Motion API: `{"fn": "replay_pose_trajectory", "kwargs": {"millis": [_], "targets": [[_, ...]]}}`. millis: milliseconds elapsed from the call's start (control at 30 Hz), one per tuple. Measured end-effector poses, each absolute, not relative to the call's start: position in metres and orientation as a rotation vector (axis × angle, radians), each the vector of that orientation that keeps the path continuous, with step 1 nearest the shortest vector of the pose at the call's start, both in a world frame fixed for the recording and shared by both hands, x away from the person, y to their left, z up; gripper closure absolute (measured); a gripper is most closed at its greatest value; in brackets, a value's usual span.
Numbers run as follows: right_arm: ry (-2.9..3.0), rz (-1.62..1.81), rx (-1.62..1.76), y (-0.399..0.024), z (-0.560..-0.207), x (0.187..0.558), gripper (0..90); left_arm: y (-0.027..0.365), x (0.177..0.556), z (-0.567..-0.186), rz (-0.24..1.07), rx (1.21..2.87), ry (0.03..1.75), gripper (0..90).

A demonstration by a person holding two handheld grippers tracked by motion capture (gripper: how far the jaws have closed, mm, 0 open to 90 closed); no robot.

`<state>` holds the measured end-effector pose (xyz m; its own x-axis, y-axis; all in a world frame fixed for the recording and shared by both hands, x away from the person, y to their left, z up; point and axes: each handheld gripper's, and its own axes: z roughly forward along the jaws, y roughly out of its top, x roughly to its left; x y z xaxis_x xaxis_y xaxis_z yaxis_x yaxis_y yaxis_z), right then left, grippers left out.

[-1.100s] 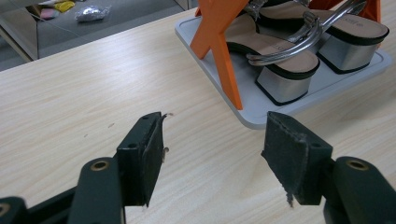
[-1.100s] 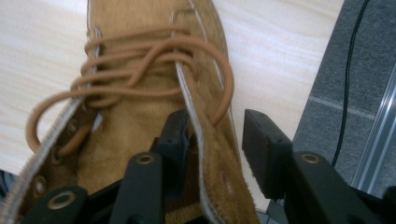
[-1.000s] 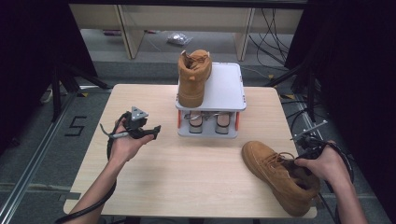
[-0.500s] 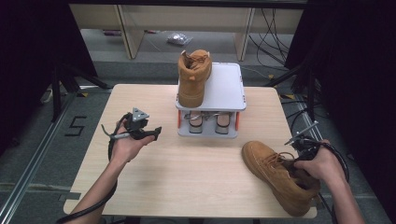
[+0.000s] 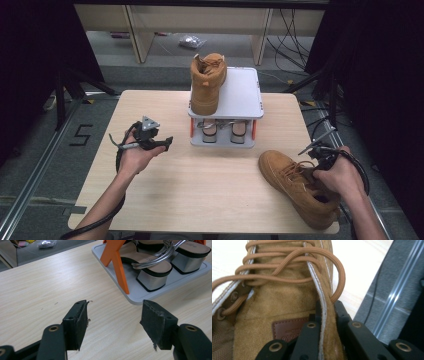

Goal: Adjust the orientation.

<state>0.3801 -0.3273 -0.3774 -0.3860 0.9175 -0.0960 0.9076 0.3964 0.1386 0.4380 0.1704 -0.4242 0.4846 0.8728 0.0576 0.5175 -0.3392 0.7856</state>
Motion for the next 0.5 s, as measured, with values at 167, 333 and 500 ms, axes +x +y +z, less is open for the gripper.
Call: {"fn": "replay_pose_trajectory", "kwargs": {"millis": [167, 333, 500], "targets": [[2.403, 0.021, 1.636, -0.319, -0.366, 0.382, 85.4, 0.171, 0.438, -0.425, 0.627, 2.001, 1.146, 37.3], [2.351, 0.029, 1.652, -0.322, -0.362, 0.388, 85.5, 0.173, 0.437, -0.427, 0.624, 2.011, 1.152, 37.4], [2.342, 0.08, 1.691, -0.329, -0.361, 0.394, 85.6, 0.173, 0.437, -0.428, 0.622, 2.01, 1.153, 37.3]]}}
